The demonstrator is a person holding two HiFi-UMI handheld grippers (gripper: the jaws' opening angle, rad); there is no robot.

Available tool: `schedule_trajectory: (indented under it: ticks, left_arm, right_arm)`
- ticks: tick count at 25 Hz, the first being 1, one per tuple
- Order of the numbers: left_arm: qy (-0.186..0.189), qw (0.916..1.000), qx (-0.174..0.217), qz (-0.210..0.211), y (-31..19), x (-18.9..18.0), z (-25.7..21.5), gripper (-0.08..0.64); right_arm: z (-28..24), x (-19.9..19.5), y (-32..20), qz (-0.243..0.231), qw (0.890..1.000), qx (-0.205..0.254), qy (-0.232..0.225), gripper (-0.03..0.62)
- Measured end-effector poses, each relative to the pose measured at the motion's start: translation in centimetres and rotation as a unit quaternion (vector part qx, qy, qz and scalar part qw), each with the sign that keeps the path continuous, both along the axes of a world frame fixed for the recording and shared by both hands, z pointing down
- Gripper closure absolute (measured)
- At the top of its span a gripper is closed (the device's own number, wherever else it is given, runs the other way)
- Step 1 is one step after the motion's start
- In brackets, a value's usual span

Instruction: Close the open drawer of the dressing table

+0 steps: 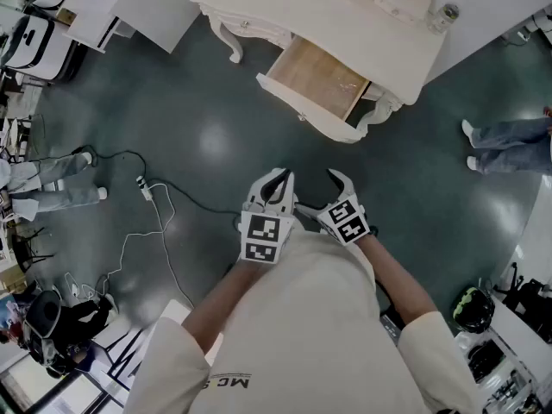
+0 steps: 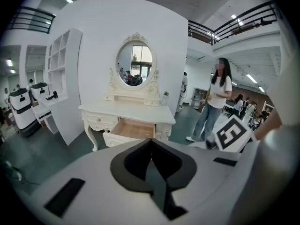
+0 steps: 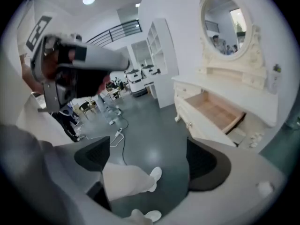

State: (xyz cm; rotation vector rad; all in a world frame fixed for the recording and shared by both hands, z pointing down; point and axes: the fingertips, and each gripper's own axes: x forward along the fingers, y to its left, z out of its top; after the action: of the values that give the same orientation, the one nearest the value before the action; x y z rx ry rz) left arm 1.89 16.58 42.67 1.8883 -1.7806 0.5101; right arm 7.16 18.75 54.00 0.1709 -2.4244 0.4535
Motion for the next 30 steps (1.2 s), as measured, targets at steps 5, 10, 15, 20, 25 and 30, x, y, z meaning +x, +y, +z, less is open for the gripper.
schedule_trajectory:
  ticks: [5,10,15,20,25,30]
  left_arm:
    - [0.035,0.9989,0.009,-0.032,4.8,9.8,-1.7,0.551]
    - [0.024,0.9994,0.002,0.025,6.5,17.7,-2.5,0.551]
    - [0.019,0.9975,0.012,0.066,8.0,21.4,-3.7,0.551]
    - [0.019,0.9985,0.024,0.045,8.5,20.7,-4.3,0.551]
    - [0.025,0.9994,0.020,-0.014,10.0,19.1,-3.4,0.551]
    - [0.033,0.9968,0.008,-0.072,13.0,15.7,-2.2,0.551]
  right_arm:
    - [-9.7,11.1,0.2,0.092,0.991,0.049,-0.079,0.258]
    - [-14.9,18.9,1.7,0.158,0.974,0.107,-0.125,0.591]
    - [-17.5,20.8,4.1,0.190,0.961,0.096,-0.178,0.591]
    - [-17.8,19.4,4.2,0.193,0.960,0.078,-0.190,0.591]
    - [-16.9,17.5,6.2,0.128,0.972,0.077,-0.182,0.591]
    - [-14.5,15.1,6.9,0.101,0.981,0.038,-0.159,0.591]
